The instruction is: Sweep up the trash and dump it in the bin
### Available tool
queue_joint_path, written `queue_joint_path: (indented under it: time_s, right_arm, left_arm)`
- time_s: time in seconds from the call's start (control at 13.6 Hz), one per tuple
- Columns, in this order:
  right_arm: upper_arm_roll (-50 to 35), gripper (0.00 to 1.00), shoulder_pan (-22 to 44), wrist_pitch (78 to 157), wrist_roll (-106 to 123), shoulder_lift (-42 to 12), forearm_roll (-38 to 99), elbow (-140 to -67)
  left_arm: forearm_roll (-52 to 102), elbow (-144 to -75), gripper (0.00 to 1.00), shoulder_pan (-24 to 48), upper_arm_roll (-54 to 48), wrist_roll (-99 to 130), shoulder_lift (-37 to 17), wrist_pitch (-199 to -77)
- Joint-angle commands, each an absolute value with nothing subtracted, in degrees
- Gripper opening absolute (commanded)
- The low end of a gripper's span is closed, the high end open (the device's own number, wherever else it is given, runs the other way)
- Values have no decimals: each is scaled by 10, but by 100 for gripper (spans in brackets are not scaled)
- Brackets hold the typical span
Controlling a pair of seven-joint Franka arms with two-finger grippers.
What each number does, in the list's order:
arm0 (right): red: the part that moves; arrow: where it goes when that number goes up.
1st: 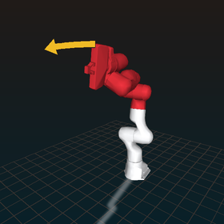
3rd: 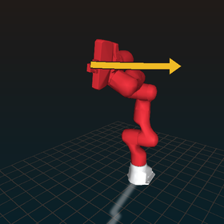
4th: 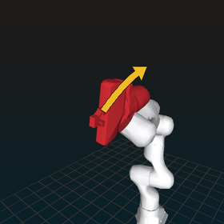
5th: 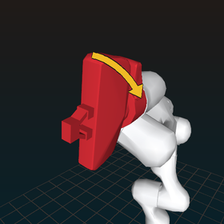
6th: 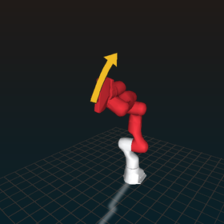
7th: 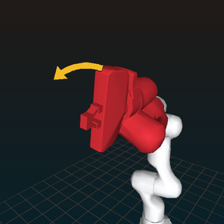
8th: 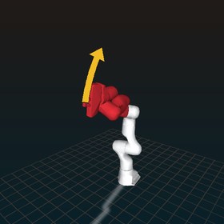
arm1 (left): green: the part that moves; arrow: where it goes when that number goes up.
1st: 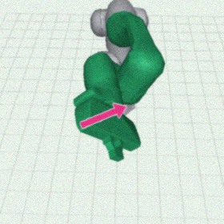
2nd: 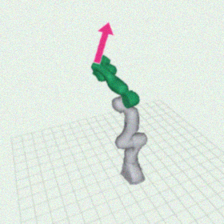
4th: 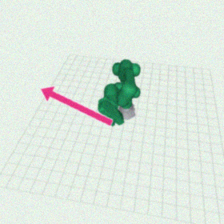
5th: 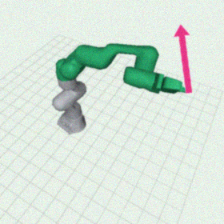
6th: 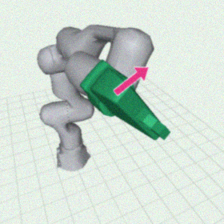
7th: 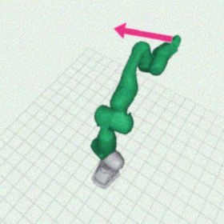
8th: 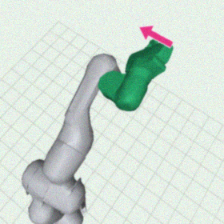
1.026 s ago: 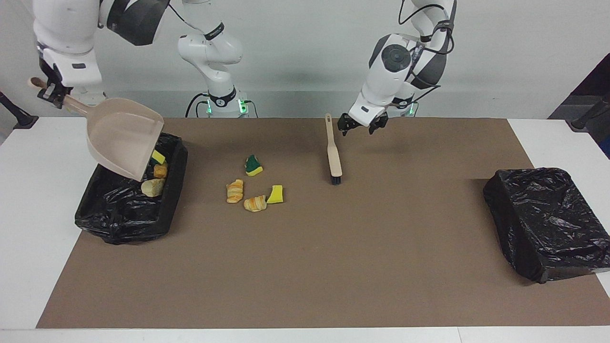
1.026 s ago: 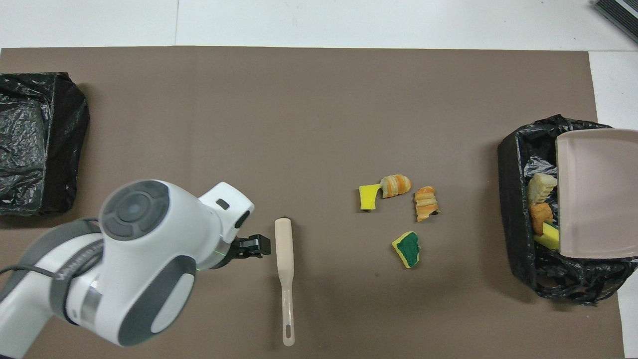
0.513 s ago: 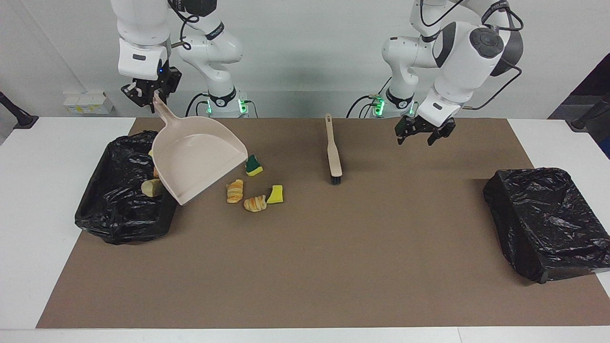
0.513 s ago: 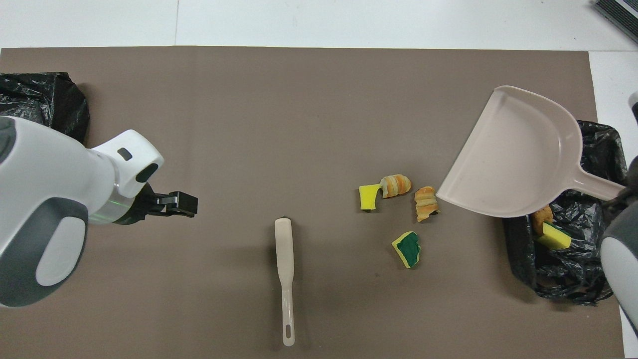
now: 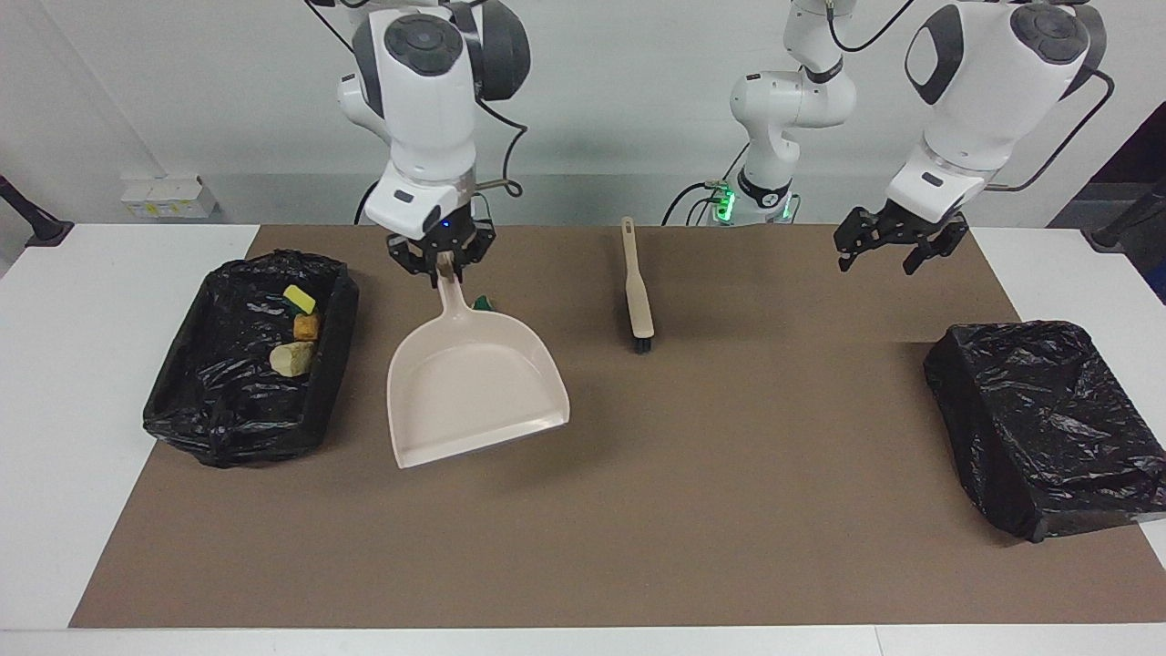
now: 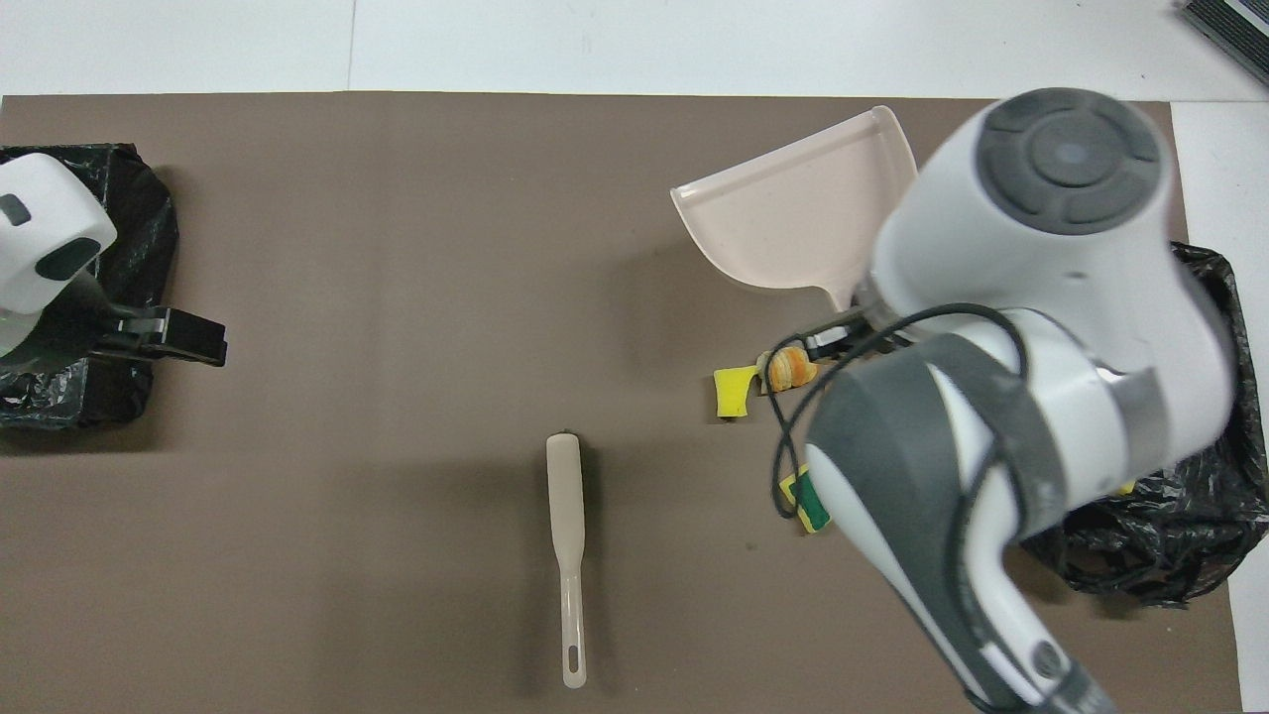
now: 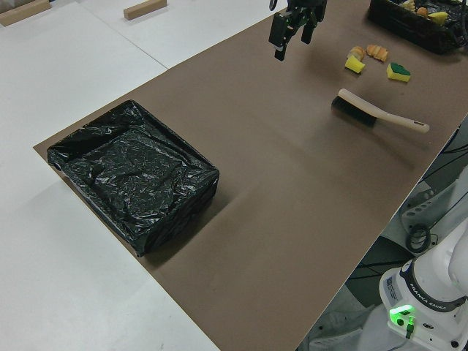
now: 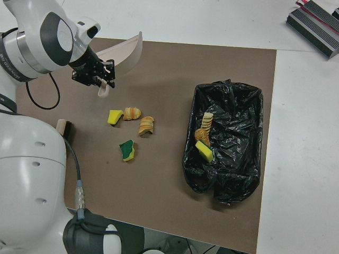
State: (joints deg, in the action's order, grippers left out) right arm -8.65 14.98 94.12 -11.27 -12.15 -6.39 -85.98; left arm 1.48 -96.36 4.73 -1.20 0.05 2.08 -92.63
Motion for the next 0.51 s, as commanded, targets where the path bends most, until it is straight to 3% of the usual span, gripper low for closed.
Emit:
queue_joint_path:
  time_s: [0.0, 0.44]
  right_arm:
    - [-86, 0, 192, 993, -245, -228, -27, -769]
    - [-87, 0, 271, 1071, -294, -294, 7, -778]
  left_arm:
    - [5, -899, 100, 36, -16, -11, -4, -873]
    - [4, -909, 100, 43, -17, -34, 0, -875]
